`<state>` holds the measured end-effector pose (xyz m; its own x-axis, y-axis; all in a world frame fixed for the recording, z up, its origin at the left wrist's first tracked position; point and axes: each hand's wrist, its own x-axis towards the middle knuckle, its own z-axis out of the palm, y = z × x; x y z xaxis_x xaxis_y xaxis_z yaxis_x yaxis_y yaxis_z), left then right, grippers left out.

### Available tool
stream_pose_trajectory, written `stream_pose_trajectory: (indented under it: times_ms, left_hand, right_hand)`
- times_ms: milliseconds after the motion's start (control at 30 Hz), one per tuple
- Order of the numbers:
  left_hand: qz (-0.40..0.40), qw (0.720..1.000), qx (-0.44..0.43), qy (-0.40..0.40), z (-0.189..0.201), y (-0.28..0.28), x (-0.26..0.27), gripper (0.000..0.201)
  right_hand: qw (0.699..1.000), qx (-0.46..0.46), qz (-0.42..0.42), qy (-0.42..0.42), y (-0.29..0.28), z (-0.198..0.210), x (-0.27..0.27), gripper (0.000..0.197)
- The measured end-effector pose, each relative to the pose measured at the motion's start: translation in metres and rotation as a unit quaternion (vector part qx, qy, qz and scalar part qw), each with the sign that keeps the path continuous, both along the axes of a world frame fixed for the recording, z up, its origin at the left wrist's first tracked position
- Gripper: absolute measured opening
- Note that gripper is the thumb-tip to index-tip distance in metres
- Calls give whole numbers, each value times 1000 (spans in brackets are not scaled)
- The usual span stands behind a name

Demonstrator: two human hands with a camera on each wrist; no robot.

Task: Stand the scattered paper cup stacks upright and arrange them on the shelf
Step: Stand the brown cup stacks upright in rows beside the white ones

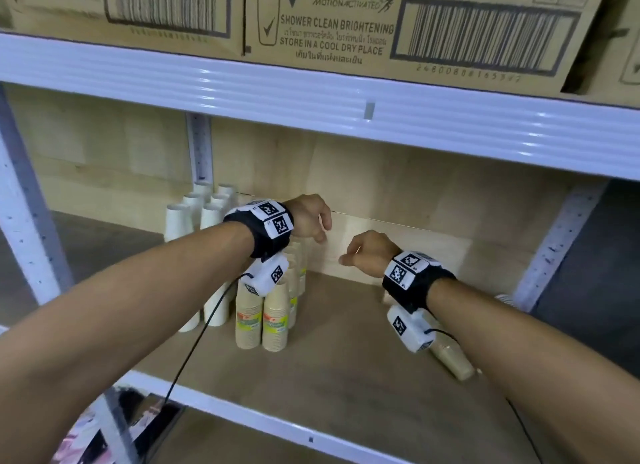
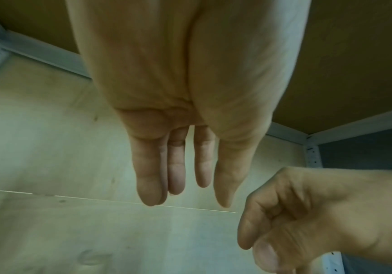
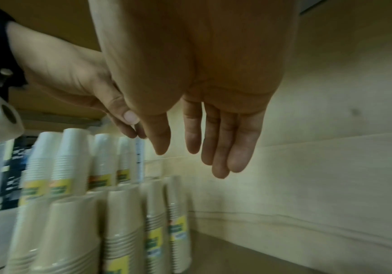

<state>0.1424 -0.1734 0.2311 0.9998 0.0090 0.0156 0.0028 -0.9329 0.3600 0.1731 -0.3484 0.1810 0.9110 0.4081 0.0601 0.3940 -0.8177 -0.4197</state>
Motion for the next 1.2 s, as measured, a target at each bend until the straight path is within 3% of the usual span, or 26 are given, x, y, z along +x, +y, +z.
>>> stream_pose_trajectory:
  times_ms: [333, 433, 533, 667, 733, 867, 1067, 1200]
  left_hand:
    - [-92, 995, -33, 4, -34, -87, 58, 34]
    - [-118, 992, -33, 11, -50, -109, 77, 35]
    - [-134, 990, -37, 24, -68, -126, 93, 38]
    - [-154, 987, -39, 37, -97, -144, 112, 43]
    - [-161, 985, -34, 41, -110, -151, 123, 45]
    - [-175, 982, -23, 65, -138, -162, 148, 52]
    - [-188, 979, 10, 78, -167, -170, 172, 57]
    - [-205, 976, 17, 71, -179, -176, 175, 47]
  right_hand:
    - [993, -24, -114, 15, -107, -23, 13, 27]
    - [988, -87, -124, 24, -135, -43, 10, 32]
    - [985, -88, -140, 41, -159, -70, 10, 36]
    - [979, -90, -155, 101, -182, -101, 9, 72]
    - [978, -99, -151, 100, -188, -114, 8, 80]
    - [980, -82, -180, 22, -190, -132, 4, 69]
    - [970, -123, -208, 17, -179, -148, 5, 61]
    - [966, -135, -219, 26, -173, -154, 11, 57]
